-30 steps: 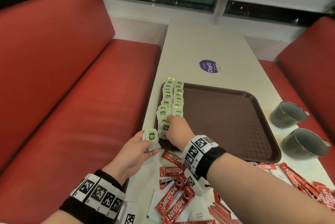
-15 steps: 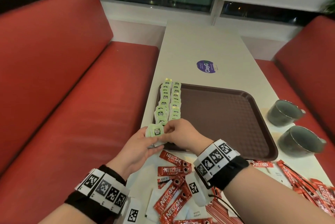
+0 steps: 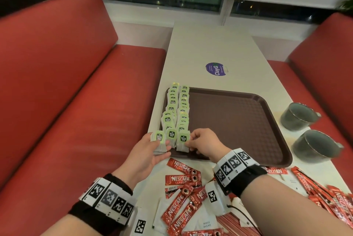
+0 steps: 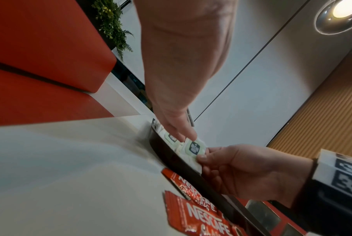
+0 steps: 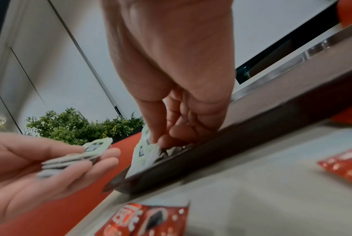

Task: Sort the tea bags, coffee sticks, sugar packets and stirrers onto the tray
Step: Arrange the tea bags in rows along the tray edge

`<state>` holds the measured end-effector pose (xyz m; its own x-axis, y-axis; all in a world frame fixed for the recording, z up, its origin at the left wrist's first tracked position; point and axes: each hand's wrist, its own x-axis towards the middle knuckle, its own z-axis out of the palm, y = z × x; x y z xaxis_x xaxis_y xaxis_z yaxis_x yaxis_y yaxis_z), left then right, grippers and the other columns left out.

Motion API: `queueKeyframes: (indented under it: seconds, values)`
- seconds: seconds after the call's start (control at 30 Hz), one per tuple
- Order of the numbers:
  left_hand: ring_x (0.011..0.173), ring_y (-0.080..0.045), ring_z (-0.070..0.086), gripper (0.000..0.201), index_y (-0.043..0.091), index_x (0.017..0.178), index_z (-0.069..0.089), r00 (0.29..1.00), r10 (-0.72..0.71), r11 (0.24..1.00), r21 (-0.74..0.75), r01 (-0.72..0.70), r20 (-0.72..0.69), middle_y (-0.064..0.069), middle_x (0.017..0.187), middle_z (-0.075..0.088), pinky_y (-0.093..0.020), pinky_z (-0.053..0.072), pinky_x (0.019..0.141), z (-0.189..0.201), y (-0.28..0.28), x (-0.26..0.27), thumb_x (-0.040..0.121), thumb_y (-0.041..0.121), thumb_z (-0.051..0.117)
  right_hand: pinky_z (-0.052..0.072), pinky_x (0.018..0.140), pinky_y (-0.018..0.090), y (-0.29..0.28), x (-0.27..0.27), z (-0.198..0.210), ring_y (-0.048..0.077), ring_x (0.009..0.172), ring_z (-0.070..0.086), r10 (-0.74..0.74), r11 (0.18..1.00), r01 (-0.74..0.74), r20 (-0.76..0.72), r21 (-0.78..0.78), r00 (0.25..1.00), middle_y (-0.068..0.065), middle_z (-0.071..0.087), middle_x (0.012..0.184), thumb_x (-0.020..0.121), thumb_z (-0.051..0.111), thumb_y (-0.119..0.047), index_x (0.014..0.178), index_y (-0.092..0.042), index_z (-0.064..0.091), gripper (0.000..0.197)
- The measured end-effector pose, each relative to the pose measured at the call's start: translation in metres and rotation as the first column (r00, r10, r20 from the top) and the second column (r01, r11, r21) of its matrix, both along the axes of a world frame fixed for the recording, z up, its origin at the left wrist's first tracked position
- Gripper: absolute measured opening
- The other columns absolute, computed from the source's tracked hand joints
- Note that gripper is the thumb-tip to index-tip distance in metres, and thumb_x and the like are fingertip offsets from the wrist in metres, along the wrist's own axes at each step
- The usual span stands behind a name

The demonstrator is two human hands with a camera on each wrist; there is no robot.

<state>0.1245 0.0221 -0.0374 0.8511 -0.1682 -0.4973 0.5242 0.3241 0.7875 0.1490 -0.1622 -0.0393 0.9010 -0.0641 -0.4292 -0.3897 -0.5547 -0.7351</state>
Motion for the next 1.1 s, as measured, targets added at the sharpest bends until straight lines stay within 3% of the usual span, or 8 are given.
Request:
queueKeyframes:
  seconds: [0.2,0.37,0.53,0.7,0.8,0.9,1.0,1.1]
  values:
    - [0.104,-0.025,0.063,0.026,0.011,0.123,0.047,1.000,-0.011,0.999,0.031,0.011,-0.005,-0.016,0.117,0.062,-0.034,0.055,0.075,0.001,0.000,-0.001,0.099,0.002,0.040,0.046,0.061,0.023,0.007,0.008,-0.002,0.019,0.072,0.060,0.070,0.980,-0.053,0.082,-0.194,0.994,0.007,0.067,0.081,0.083,0.068,-0.011,0.068,-0.017,0.051,0.023]
    - [0.101,-0.025,0.063,0.023,0.015,0.113,0.050,1.000,0.004,0.999,0.046,-0.004,-0.013,-0.013,0.111,0.062,-0.037,0.055,0.076,0.002,-0.003,-0.001,0.098,-0.001,0.042,0.056,0.076,0.035,0.009,0.011,-0.003,0.026,0.085,0.066,0.059,0.970,-0.044,0.056,-0.239,0.997,0.010,0.069,0.089,0.085,0.066,-0.013,0.070,-0.017,0.051,0.022]
    - [0.100,-0.025,0.064,0.021,0.018,0.104,0.052,1.000,-0.003,0.999,0.045,0.003,0.001,-0.010,0.109,0.064,-0.039,0.055,0.077,0.005,-0.007,0.001,0.098,0.000,0.042,0.042,0.056,0.021,0.008,0.010,-0.002,0.015,0.076,0.057,0.079,0.972,-0.063,0.062,-0.228,0.995,0.001,0.063,0.086,0.081,0.071,-0.015,0.076,-0.018,0.053,0.019]
    - [0.098,-0.025,0.065,0.021,0.017,0.104,0.052,1.000,-0.007,0.998,0.068,0.007,0.002,-0.010,0.109,0.064,-0.040,0.054,0.079,0.006,-0.011,0.002,0.099,0.000,0.041,0.039,0.058,0.019,0.005,0.007,-0.003,0.014,0.084,0.055,0.089,0.964,-0.076,0.040,-0.254,0.995,-0.001,0.058,0.097,0.081,0.072,-0.020,0.095,-0.018,0.055,0.022]
    - [0.095,-0.024,0.067,0.019,0.017,0.104,0.052,1.000,0.001,0.998,0.069,-0.001,-0.001,-0.011,0.109,0.065,-0.041,0.054,0.082,0.006,-0.014,0.004,0.099,0.002,0.041,0.033,0.056,0.014,0.003,0.005,-0.001,0.011,0.082,0.050,0.060,0.971,-0.018,0.167,-0.240,0.984,-0.003,0.054,0.094,0.085,0.067,-0.023,0.105,-0.017,0.054,0.025]
    - [0.094,-0.024,0.066,0.020,0.018,0.104,0.053,1.000,0.003,0.998,0.059,-0.004,0.010,-0.010,0.109,0.065,-0.040,0.053,0.083,0.008,-0.017,0.006,0.098,0.001,0.043,0.035,0.061,0.011,0.005,-0.001,0.005,0.008,0.081,0.052,0.033,0.990,0.018,0.348,-0.143,0.937,-0.003,0.057,0.093,0.087,0.064,-0.030,0.102,-0.017,0.058,0.020]
    - [0.096,-0.022,0.063,0.021,0.018,0.103,0.055,1.000,0.001,0.999,0.046,-0.002,0.029,-0.007,0.107,0.065,-0.037,0.053,0.081,0.012,-0.021,0.007,0.097,0.001,0.044,0.039,0.059,0.007,0.010,-0.007,0.010,0.003,0.073,0.052,0.087,0.996,-0.087,0.310,-0.015,0.947,-0.005,0.061,0.086,0.083,0.071,-0.032,0.098,-0.016,0.063,0.023]
    - [0.102,-0.023,0.062,0.021,0.016,0.111,0.055,0.999,-0.016,0.999,0.039,0.015,0.037,-0.006,0.112,0.065,-0.037,0.053,0.082,0.013,-0.027,0.007,0.098,0.003,0.044,0.042,0.057,0.006,0.012,-0.009,0.008,0.007,0.069,0.055,0.091,0.987,-0.119,0.243,0.107,0.966,-0.001,0.064,0.083,0.080,0.075,-0.023,0.097,-0.012,0.065,0.022]
